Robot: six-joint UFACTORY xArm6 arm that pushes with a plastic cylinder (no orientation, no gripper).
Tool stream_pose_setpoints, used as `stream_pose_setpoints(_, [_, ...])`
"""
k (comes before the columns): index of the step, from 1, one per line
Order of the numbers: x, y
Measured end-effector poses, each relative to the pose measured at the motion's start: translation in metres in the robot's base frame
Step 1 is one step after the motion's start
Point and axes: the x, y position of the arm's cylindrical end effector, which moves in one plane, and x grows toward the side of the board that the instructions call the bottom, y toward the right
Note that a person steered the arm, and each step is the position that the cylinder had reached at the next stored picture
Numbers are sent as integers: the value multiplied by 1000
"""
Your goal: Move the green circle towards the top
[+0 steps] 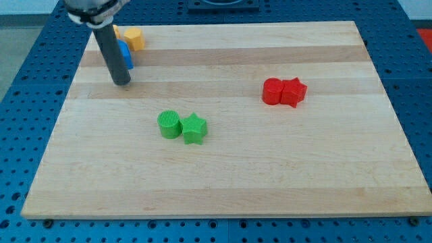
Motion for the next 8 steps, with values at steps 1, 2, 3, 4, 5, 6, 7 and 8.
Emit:
stream_pose_setpoints(1, [47,0])
stream_pose_setpoints(2, [103,12])
stream_pose_setpoints(3, [140,46])
stream_pose_setpoints(4, [144,91])
stream_pose_setpoints(5, [136,103])
stream_pose_setpoints(6, [115,102])
stream_pose_setpoints(7, [98,102])
stream_pose_setpoints(8, [77,102])
